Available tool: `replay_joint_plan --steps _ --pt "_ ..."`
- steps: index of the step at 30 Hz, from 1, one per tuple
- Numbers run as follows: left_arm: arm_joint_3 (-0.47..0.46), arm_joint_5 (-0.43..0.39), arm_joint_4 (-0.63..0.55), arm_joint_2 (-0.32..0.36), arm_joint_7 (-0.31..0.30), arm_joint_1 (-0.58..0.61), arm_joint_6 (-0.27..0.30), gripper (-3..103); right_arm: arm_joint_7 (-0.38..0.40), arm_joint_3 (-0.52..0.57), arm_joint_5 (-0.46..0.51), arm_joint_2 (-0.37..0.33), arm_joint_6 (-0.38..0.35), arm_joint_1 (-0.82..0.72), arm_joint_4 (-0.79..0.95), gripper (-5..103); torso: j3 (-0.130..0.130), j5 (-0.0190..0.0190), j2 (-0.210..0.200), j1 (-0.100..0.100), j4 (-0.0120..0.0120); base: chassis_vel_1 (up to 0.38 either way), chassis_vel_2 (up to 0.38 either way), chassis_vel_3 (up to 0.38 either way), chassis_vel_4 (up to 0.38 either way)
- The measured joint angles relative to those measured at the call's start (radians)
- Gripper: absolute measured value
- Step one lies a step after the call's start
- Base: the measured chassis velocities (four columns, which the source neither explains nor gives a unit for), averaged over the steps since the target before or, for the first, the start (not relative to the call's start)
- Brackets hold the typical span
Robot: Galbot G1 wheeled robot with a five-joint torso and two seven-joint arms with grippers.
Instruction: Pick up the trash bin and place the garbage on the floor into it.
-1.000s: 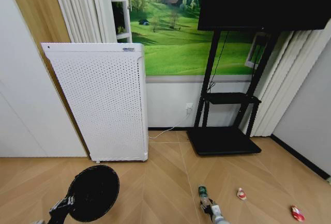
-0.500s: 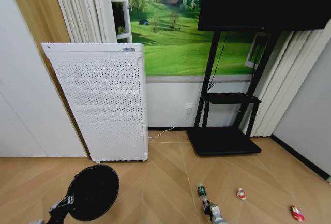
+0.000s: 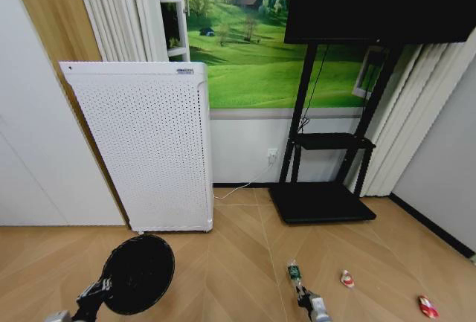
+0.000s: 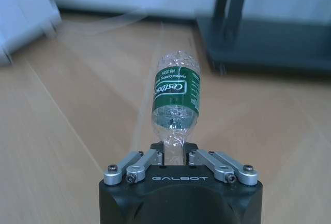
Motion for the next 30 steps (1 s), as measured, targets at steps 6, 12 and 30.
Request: replay_joint_plan --steps 6,12,30 --pt "0.12 -0.119 0.068 0.09 -0.042 -0.118 0.034 3 -0.078 0.015 0.069 -0.054 0.077 -0.068 0.221 18 0.0 -0.0004 0.0 0.0 -0.0005 0.0 0.0 0.0 0.0" --pt "0.313 -0.236 0.216 0.17 -0.069 -0.338 0.041 3 -0.146 -0.009 0.026 -0.073 0.188 -0.043 0.282 18 0.0 0.0002 0.0 0.0 0.0002 0.0 0.0 0.0 0.0" --pt "1.066 -0.403 0.569 0.139 -0.154 -1.046 0.062 3 -0.174 -0.04 0.041 -0.03 0.272 -0.056 0.4 18 0.0 0.0001 0.0 0.0 -0.0003 0.0 0.0 0.0 0.0"
